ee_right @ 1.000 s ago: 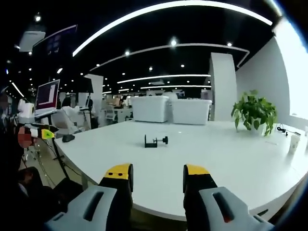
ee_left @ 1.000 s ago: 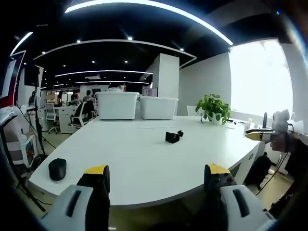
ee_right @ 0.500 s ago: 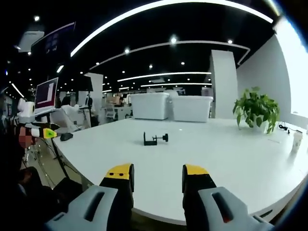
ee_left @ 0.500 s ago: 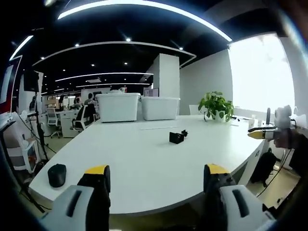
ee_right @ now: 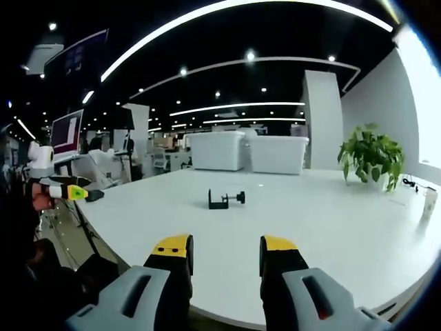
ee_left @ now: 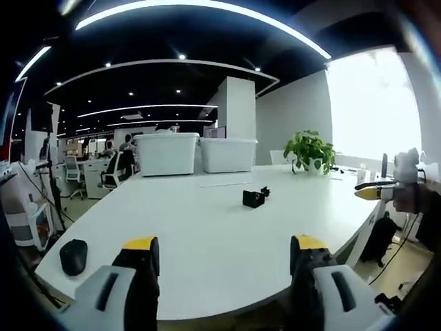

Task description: Clamp the fixed fixture on the desktop, loosen the retaining clip, secure it to the edge of the desk, and tighten the retaining clip.

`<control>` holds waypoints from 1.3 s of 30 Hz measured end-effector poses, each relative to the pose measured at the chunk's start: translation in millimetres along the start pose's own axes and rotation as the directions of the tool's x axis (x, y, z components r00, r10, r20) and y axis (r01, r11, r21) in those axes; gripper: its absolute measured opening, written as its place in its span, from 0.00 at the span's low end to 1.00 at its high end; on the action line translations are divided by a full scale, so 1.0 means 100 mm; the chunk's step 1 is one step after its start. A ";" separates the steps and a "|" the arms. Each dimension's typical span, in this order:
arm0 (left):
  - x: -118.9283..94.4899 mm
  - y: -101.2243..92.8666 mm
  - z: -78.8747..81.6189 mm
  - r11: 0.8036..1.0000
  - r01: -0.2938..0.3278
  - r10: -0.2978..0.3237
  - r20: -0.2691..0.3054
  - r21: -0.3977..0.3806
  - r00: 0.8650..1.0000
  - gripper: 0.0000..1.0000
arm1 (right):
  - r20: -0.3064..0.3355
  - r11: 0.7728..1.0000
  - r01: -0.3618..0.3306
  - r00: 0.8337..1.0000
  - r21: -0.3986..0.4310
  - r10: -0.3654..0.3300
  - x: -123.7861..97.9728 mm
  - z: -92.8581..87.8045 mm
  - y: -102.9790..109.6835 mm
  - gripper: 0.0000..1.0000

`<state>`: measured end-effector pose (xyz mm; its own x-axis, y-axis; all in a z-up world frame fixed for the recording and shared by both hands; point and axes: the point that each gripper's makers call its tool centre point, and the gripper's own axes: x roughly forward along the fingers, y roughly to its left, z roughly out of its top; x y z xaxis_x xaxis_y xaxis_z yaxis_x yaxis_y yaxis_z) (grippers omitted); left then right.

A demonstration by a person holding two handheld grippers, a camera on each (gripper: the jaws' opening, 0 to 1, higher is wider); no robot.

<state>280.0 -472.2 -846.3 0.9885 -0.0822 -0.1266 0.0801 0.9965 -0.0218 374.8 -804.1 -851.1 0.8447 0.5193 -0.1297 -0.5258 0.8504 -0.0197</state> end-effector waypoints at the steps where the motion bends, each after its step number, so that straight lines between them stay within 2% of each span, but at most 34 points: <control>1: 0.02 0.00 -0.01 1.000 0.003 -0.003 -0.002 0.001 1.000 0.77 | -0.001 1.000 -0.002 1.000 -0.001 0.002 0.01 0.00 0.00 0.38; 16: 0.24 -0.08 -0.06 0.999 0.026 -0.025 -0.019 0.023 0.999 0.75 | 0.035 1.000 0.004 0.999 0.007 -0.004 0.11 0.02 -0.03 0.36; 27: 0.38 -0.13 -0.06 0.999 0.022 -0.022 -0.013 0.026 1.000 0.74 | 0.029 1.000 -0.003 1.000 0.014 0.003 0.20 -0.02 -0.02 0.36; 33: 0.46 -0.11 -0.09 0.999 0.008 -0.008 -0.006 0.034 1.000 0.74 | 0.026 1.000 0.002 1.000 0.006 -0.002 0.25 -0.03 -0.03 0.36; 36: 0.52 -0.06 -0.16 0.999 -0.005 0.006 -0.021 0.043 1.000 0.73 | 0.032 1.000 0.010 0.999 -0.001 -0.010 0.30 -0.01 -0.05 0.36; 39: 0.55 -0.04 -0.19 1.000 -0.004 0.004 -0.021 0.028 1.000 0.73 | 0.035 1.000 0.014 0.999 0.000 -0.014 0.35 -0.02 -0.06 0.36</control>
<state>331.4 -481.3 -871.5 0.9859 -0.0781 -0.1478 0.0799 0.9968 0.0064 407.8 -791.2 -857.6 0.8548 0.5103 -0.0942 -0.5142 0.8574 -0.0210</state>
